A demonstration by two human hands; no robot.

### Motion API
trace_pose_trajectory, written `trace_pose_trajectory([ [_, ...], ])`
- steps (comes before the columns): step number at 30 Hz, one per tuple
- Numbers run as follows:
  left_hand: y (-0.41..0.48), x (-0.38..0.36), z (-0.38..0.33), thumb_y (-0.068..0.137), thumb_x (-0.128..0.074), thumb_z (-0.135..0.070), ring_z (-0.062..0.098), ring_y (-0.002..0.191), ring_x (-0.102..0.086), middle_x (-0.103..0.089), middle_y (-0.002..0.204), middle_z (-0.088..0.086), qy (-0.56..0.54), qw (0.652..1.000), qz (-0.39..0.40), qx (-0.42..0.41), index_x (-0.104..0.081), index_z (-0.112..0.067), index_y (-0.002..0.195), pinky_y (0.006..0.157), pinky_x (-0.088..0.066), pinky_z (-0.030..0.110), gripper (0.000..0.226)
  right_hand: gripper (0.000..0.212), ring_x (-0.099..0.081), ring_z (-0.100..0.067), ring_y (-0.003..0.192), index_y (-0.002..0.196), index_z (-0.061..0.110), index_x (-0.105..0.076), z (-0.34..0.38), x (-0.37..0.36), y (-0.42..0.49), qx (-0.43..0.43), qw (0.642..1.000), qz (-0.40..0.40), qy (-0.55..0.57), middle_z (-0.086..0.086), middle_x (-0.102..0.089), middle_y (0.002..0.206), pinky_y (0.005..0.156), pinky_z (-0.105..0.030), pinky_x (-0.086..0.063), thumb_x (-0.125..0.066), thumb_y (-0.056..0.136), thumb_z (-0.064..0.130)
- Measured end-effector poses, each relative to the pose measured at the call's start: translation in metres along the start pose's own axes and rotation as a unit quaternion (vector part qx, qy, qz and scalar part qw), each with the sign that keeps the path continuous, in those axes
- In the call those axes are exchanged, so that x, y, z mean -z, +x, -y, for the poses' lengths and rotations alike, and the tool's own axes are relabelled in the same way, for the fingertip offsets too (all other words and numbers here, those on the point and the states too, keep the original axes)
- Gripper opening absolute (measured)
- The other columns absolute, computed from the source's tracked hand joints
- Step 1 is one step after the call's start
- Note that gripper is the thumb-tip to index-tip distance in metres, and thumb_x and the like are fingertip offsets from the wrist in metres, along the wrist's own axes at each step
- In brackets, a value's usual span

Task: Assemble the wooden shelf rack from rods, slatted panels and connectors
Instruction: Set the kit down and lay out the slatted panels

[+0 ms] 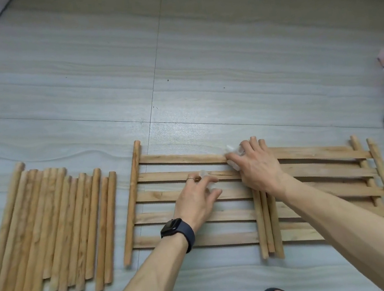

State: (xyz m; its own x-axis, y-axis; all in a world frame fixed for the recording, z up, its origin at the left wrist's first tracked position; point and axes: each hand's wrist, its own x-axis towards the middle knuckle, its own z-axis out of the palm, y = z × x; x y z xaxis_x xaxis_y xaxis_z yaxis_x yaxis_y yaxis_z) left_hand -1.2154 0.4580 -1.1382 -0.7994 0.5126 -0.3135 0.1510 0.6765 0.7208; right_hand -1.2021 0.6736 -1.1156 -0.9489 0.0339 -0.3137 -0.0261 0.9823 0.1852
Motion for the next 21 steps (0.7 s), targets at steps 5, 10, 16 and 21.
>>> trace_pose_trajectory([
  [5, -0.036, 0.030, 0.015, 0.091, -0.068, -0.048, -0.006, 0.082, -0.062, -0.047, 0.127, -0.009, -0.089, 0.993, -0.068, 0.034, -0.066, -0.045, 0.115, 0.078, -0.045, 0.006, 0.024, 0.049, -0.015, -0.052, 0.148, 0.141, 0.034, -0.043, 0.019, 0.001, -0.020, -0.061, 0.994, 0.015, 0.089, -0.025, -0.036, 0.143, 0.124, -0.061, -0.002, -0.045, 0.095, 0.017],
  [10, -0.118, 0.088, 0.066, 0.089, -0.071, -0.047, 0.000, 0.084, -0.061, -0.049, 0.120, -0.020, -0.135, 0.969, -0.182, 0.096, -0.065, -0.057, 0.107, 0.076, -0.042, 0.004, 0.021, 0.048, -0.062, -0.031, 0.103, 0.140, 0.039, -0.046, 0.076, 0.043, -0.038, 0.012, 0.952, 0.096, 0.290, -0.009, -0.047, 0.125, 0.092, -0.038, -0.050, -0.052, 0.095, 0.023],
  [16, -0.247, 0.165, 0.160, 0.087, -0.070, -0.050, 0.004, 0.104, -0.049, -0.056, 0.117, -0.017, -0.028, 0.913, -0.324, 0.246, -0.064, -0.049, 0.109, 0.091, -0.044, 0.027, 0.022, 0.052, -0.060, -0.028, 0.114, 0.138, 0.046, -0.046, 0.198, 0.100, -0.058, 0.234, 0.924, 0.235, 0.190, 0.000, -0.050, 0.125, 0.092, -0.035, -0.051, -0.046, 0.089, 0.029],
  [21, -0.329, 0.185, 0.219, 0.089, -0.072, -0.042, 0.017, 0.116, -0.049, -0.061, 0.113, -0.008, -0.058, 0.854, -0.367, 0.363, -0.062, -0.038, 0.115, 0.096, -0.043, 0.033, 0.029, 0.047, -0.057, -0.030, 0.119, 0.140, 0.040, -0.049, 0.302, 0.100, -0.069, 0.281, 0.905, 0.256, 0.189, -0.005, -0.056, 0.132, 0.097, -0.038, -0.050, -0.045, 0.094, 0.028],
])
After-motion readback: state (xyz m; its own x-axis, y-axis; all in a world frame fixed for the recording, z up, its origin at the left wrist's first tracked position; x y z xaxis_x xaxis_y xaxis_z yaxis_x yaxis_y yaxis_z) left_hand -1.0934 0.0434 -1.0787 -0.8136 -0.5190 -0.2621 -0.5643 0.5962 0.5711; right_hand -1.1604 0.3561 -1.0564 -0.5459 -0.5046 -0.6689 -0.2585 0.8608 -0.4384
